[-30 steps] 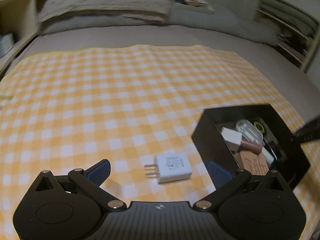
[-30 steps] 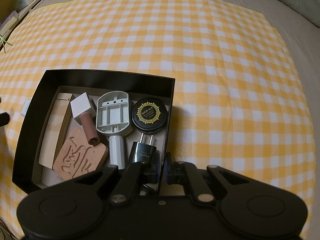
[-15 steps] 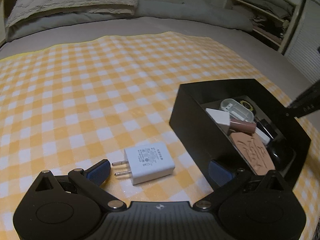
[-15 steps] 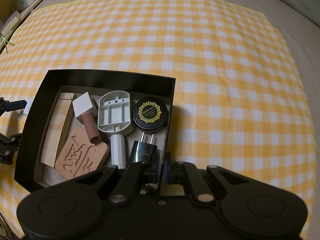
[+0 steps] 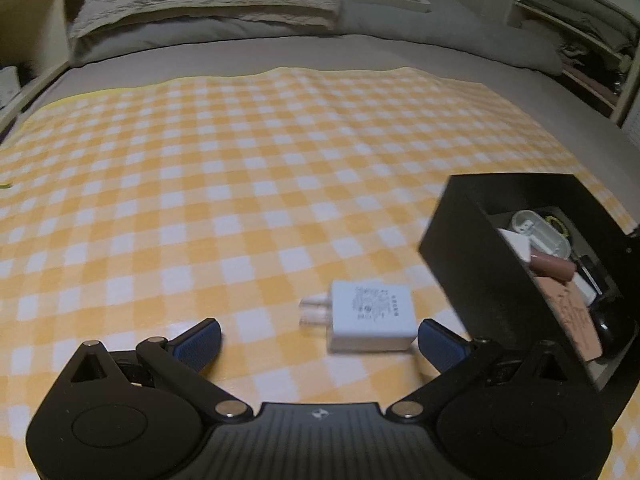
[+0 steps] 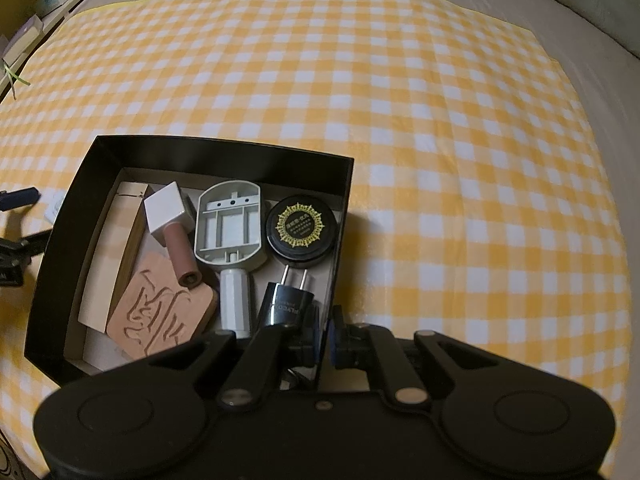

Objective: Organize rigid objects
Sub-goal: 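Move the left tool to the white charger and grasp it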

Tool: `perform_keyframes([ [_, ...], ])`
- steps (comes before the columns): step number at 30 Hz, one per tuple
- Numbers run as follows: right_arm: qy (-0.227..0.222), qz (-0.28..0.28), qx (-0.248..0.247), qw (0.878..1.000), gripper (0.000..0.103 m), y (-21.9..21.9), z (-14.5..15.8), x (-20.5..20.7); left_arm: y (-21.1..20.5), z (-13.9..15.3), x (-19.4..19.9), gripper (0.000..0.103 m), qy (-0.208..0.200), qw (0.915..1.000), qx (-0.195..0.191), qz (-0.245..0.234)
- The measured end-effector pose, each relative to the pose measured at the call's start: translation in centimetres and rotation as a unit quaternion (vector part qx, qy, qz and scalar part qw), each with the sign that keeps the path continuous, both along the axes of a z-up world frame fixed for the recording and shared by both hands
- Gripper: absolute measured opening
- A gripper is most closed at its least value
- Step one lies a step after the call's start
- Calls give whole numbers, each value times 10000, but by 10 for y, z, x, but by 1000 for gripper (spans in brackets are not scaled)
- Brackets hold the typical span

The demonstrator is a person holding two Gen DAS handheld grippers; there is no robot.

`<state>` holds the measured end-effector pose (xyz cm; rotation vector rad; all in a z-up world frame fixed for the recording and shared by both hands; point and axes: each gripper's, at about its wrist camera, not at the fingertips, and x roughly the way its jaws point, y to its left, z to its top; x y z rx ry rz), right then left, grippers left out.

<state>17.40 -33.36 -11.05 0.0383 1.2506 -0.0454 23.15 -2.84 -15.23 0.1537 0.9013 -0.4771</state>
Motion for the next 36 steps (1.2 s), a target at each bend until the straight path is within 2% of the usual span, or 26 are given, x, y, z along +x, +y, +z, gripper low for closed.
perform_keyframes([
  [8,-3,31,-25,10000,6,3,0,-1,19,6,3,103,-41,9992,248,301],
  [11,-5,24,-35,10000,6,6,0,-2,22,11,1,103,-86,9994,151,298],
  [14,-16,49,-63,10000,6,5,0,-3,17,17,-3,103,-107,9999,62,68],
  [22,-23,105,-52,9999,6,7,-1,-2,-14,11,-18,103,-160,9958,232,-871],
  [27,-33,165,-100,9998,6,8,-2,-2,-25,2,-14,103,-88,9942,265,-1042],
  [36,-34,192,-81,9998,6,8,-2,-3,-26,2,-1,103,-477,9904,540,-1183],
])
